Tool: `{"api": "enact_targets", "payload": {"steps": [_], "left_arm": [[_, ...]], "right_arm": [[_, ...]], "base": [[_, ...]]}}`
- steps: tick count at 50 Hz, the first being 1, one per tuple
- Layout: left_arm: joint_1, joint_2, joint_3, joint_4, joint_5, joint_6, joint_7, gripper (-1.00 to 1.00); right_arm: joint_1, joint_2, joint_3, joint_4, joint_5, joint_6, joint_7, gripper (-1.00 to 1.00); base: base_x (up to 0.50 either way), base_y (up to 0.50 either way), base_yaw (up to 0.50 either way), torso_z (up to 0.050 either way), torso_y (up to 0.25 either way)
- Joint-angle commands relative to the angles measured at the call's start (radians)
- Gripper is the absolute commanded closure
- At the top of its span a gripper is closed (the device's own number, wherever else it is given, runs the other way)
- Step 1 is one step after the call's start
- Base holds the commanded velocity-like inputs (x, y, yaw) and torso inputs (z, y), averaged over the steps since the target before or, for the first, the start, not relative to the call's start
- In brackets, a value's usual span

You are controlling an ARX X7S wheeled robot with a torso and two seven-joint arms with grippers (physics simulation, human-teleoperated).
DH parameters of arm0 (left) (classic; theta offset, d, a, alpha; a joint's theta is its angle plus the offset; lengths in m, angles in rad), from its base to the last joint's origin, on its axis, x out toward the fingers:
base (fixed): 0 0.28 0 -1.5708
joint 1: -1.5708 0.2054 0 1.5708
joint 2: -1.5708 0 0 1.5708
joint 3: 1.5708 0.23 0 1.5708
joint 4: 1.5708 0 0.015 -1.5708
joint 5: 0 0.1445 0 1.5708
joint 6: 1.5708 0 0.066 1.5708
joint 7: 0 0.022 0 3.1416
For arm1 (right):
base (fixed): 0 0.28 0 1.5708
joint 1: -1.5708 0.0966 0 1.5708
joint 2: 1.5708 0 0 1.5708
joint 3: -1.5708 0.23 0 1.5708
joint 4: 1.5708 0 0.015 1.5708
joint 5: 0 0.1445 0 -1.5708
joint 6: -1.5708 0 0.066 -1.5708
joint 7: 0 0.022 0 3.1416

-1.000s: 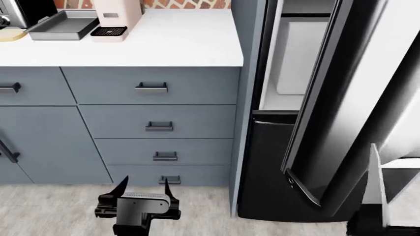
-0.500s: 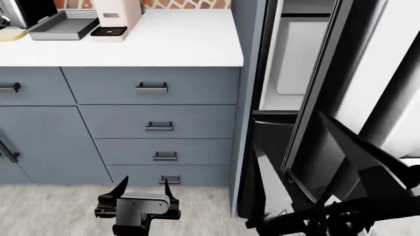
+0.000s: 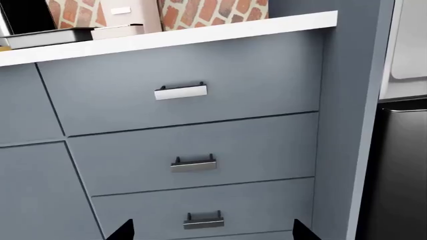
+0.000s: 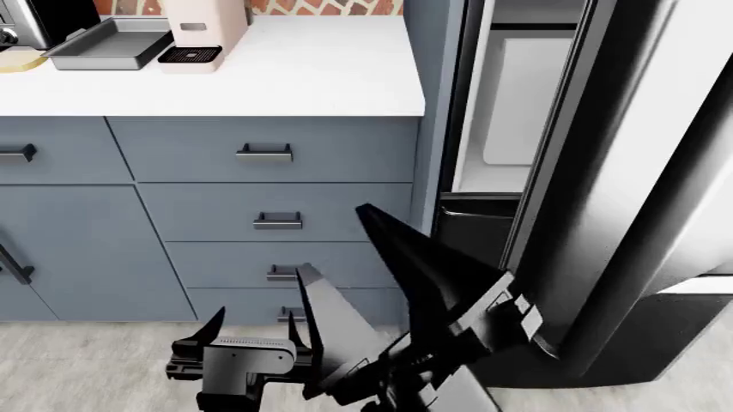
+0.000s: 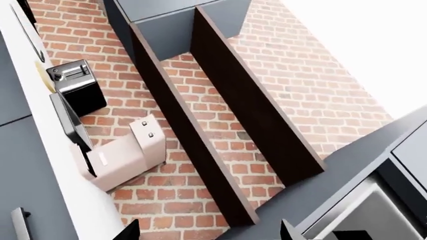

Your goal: Open the fridge door

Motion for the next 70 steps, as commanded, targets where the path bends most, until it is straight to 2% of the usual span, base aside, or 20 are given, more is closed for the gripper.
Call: {"api": "enact_targets", "payload": {"steps": [1,2,4,6,15,20,29,50,61,70], "left_arm": [[-0.003,-0.002,0.004,-0.003,-0.002,0.002,-0.003,-1.0],[-0.003,-0.002,0.005,-0.005,-0.002,0.002,-0.003,-1.0],[-0.005,-0.004,0.008,-0.001,-0.003,-0.003,0.001,-1.0],[-0.005,-0.006,0.009,0.002,-0.004,-0.007,0.001,-1.0],[-0.008,-0.009,0.012,0.003,-0.009,-0.008,0.002,-1.0],[-0.008,-0.01,0.014,0.003,-0.009,-0.006,0.001,-1.0],[-0.009,-0.011,0.017,-0.002,-0.01,-0.003,0.0,-1.0],[-0.009,-0.015,0.021,0.006,-0.014,-0.01,-0.013,-1.0],[-0.01,-0.017,0.026,0.002,-0.014,-0.006,-0.012,-1.0],[-0.013,-0.021,0.032,0.0,-0.015,-0.001,-0.007,-1.0]], "right_arm": [[0.088,-0.009,-0.158,0.108,-0.059,0.063,0.051,-1.0],[0.101,-0.01,-0.171,0.118,-0.055,0.077,0.054,-1.0],[0.254,-0.016,-0.201,0.276,0.048,0.174,0.107,-1.0],[0.33,-0.014,-0.225,0.352,0.101,0.22,0.14,-1.0],[0.455,-0.007,-0.27,0.448,0.195,0.311,0.196,-1.0],[0.533,-0.013,-0.255,0.541,0.342,0.372,0.274,-1.0],[0.648,-0.014,-0.197,0.671,0.753,0.503,0.39,-1.0],[0.851,-0.011,-0.023,1.106,1.415,0.617,0.616,-1.0],[0.816,0.035,0.067,1.127,1.547,0.594,0.621,-1.0],[0.788,0.025,0.079,1.227,1.528,0.475,0.648,-1.0]], "base": [[0.0,0.0,0.0,0.0,0.0],[0.0,0.0,0.0,0.0,0.0],[0.0,0.0,0.0,0.0,0.0],[0.0,0.0,0.0,0.0,0.0],[0.0,0.0,0.0,0.0,0.0],[0.0,0.0,0.0,0.0,0.0],[0.0,0.0,0.0,0.0,0.0],[0.0,0.0,0.0,0.0,0.0],[0.0,0.0,0.0,0.0,0.0],[0.0,0.0,0.0,0.0,0.0]]}}
